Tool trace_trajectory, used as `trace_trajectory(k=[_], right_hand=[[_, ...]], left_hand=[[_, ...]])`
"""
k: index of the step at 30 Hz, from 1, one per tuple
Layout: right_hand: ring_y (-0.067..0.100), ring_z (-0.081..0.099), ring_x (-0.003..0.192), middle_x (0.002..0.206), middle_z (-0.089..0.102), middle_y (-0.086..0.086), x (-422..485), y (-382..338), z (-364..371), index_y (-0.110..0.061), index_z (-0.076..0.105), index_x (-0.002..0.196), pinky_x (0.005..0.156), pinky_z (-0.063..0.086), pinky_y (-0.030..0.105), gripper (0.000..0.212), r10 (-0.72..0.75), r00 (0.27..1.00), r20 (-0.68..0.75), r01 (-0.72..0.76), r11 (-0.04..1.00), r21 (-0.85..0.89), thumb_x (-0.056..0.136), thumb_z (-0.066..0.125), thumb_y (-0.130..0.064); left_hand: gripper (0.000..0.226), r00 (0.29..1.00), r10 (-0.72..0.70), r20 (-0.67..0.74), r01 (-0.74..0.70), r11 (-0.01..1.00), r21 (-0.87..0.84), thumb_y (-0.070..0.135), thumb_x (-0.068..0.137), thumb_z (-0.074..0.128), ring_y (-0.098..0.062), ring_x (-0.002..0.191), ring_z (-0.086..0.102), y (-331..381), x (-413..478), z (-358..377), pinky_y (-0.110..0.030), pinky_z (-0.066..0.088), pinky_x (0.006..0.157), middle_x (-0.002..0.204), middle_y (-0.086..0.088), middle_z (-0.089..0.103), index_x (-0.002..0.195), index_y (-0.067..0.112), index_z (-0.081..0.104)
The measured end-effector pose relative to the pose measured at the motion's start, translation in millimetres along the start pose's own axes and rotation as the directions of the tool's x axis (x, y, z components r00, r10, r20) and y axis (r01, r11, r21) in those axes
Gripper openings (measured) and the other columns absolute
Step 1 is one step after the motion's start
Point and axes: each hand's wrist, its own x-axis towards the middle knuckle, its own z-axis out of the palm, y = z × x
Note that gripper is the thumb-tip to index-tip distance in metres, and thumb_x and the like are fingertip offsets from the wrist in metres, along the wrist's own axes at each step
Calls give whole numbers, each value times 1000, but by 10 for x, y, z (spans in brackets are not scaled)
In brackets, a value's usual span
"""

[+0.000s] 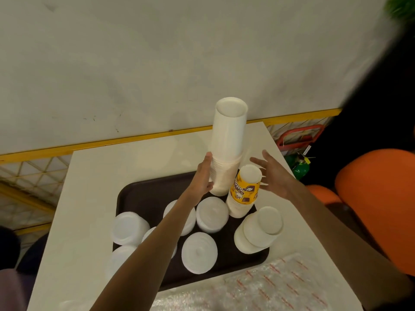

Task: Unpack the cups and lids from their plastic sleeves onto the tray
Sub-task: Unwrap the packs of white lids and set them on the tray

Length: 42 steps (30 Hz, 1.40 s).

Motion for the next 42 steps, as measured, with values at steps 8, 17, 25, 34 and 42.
trace_trajectory(k=[8, 17, 25, 34, 42], right_hand=[[29, 39, 134, 148, 41, 1, 174, 99, 64, -34, 31, 145, 110, 30, 50, 69, -31, 997, 68, 24, 995, 94, 88, 21, -71], [28, 43, 132, 146, 45, -1, 210, 185, 107, -37, 31, 146, 110, 31, 54, 72, -65, 995, 70, 57, 992, 109, 85, 22, -75], [27, 28, 141, 154, 30, 2, 44, 546, 50, -29, 26, 149, 113, 22, 47, 73, 50, 998, 25, -54, 982, 179, 89, 18, -70], [24, 47, 120, 135, 46, 2, -301, 661, 122, -18, 29, 146, 95, 35, 35, 65, 59, 974, 220, -112, 965, 238, 97, 7, -54], [23, 43, 131, 145, 41, 0, -359, 876, 60, -29, 30, 144, 104, 38, 40, 64, 16, 999, 40, -27, 962, 270, 92, 19, -64]], left_hand=[[65, 1000, -14, 20, 12, 994, 107, 58, 97, 18, -23, 135, 37, 86, 6, 193, -31, 32, 100, 149, -7, 36, 148, 18, 25], [71, 1000, -4, 22, 2, 996, 84, 62, 94, 14, -25, 140, 31, 96, 42, 267, -34, 30, 105, 154, -4, 30, 151, 20, 20], [67, 984, -79, -158, 79, 997, -10, 58, 97, 21, -28, 133, 41, -191, -122, 342, -39, 32, 110, 147, -13, 41, 146, 14, 33], [55, 988, -133, -80, 138, 988, 64, 45, 102, 22, -24, 132, 44, -356, -377, 565, -32, 32, 108, 143, -10, 47, 140, 11, 42], [53, 980, -136, -144, 129, 990, -53, 43, 102, 26, -24, 135, 38, -416, -551, 591, -33, 29, 109, 145, -10, 42, 143, 11, 34]])
